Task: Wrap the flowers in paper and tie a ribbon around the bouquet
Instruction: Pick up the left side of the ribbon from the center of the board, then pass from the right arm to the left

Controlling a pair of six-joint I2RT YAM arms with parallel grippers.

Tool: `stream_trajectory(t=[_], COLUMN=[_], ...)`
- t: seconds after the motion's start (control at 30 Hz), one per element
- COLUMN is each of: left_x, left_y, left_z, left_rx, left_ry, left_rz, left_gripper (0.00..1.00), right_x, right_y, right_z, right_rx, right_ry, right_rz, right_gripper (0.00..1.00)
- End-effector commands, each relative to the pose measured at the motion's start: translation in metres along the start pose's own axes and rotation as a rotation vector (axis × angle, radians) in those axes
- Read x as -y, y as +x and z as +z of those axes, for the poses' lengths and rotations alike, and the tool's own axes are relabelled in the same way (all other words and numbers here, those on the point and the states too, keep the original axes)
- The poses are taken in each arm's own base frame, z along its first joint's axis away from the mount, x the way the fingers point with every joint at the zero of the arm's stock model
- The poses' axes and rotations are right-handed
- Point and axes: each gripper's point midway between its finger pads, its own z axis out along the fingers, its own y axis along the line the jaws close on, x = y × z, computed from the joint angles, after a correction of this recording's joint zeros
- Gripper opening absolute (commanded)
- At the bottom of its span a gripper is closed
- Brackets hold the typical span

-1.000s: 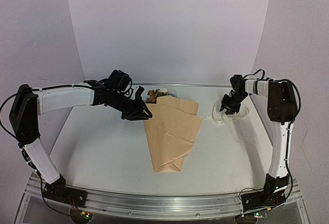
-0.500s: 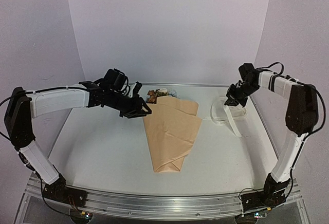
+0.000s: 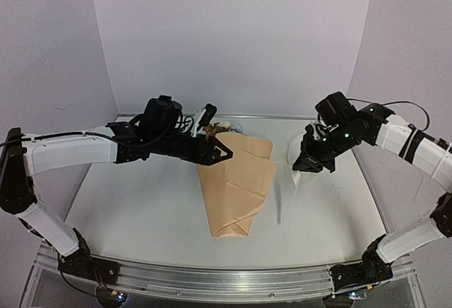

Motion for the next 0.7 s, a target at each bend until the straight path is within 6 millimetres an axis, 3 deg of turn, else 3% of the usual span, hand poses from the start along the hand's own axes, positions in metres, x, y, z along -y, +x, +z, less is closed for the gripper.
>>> stream_trajectory(t=[0.0, 0.23, 0.37, 0.5, 0.67], left_x=[0.034, 0.058, 0.067, 0.066, 0.054], left_y=[-0.005, 0.03, 0.046, 0.062, 0.057], left_z=[0.004, 0.018, 0.024, 0.032, 0.039], left_rx=[0.114, 0.199, 0.253, 0.285, 0.359], left_ry=[0.003, -0.036, -0.098, -0.134, -0.209], left_rz=[0.247, 0.344, 0.39, 0.405, 0.394], left_gripper=[0.62, 0.63, 0.64, 0.64, 0.64], right_x=[-0.041, -0.06, -0.08, -0.098, -0.108], right_y=[0.012, 0.018, 0.019, 0.026, 0.033], right_z=[0.008, 0.02, 0.034, 0.047, 0.05], right_rx=[-0.005, 0.15, 0.204, 0.208, 0.227], right_ry=[-0.058, -0.032, -0.055, -0.065, -0.059], right_rz=[0.133, 0.203, 0.301, 0.375, 0.386], right_gripper=[0.0, 0.0, 0.0, 0.0, 0.0])
